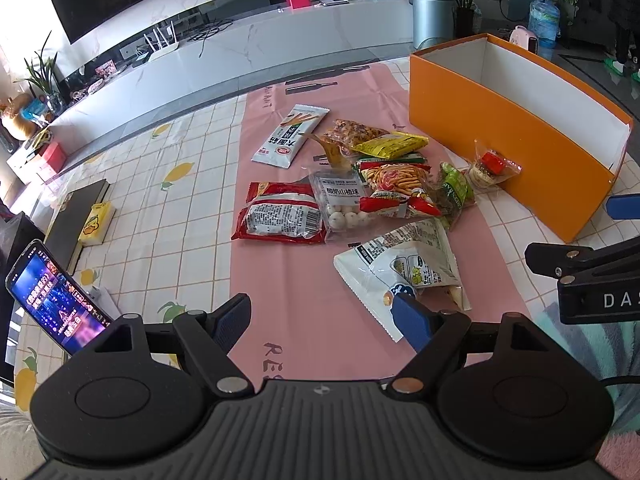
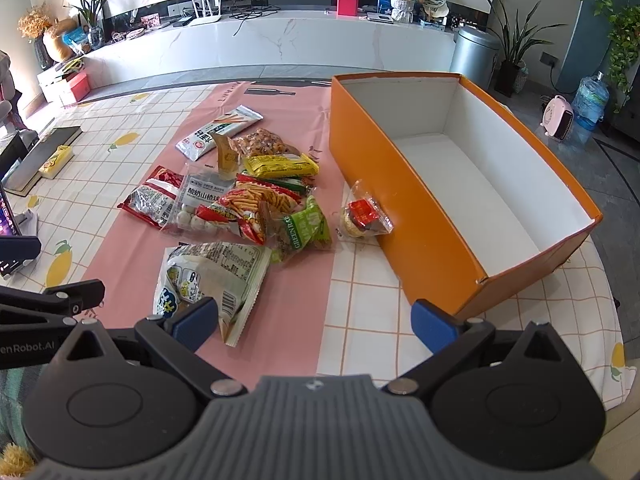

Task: Organize snacks
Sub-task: 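Move both tools toward the snack pile on the tablecloth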

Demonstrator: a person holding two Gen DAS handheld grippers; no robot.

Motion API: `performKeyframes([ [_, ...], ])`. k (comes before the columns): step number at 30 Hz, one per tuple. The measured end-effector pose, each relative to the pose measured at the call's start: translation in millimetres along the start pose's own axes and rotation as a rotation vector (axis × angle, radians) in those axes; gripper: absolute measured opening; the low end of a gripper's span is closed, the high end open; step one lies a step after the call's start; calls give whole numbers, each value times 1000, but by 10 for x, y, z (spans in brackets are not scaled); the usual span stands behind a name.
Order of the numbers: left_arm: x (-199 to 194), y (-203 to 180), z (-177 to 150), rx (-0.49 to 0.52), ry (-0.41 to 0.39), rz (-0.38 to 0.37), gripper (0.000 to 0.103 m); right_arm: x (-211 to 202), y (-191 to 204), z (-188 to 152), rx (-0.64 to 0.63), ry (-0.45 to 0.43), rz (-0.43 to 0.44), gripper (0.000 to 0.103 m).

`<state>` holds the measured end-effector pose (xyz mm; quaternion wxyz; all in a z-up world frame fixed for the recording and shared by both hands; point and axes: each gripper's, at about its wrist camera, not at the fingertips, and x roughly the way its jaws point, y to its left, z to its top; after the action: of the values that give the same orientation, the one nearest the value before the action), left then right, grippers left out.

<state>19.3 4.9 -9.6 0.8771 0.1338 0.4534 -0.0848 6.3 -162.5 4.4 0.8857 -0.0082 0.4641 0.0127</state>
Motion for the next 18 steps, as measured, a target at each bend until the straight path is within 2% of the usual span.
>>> performKeyframes([
  [18,-9,-40,40,2,-2,-14,94,8,-58,-1,21,2,-22,99],
])
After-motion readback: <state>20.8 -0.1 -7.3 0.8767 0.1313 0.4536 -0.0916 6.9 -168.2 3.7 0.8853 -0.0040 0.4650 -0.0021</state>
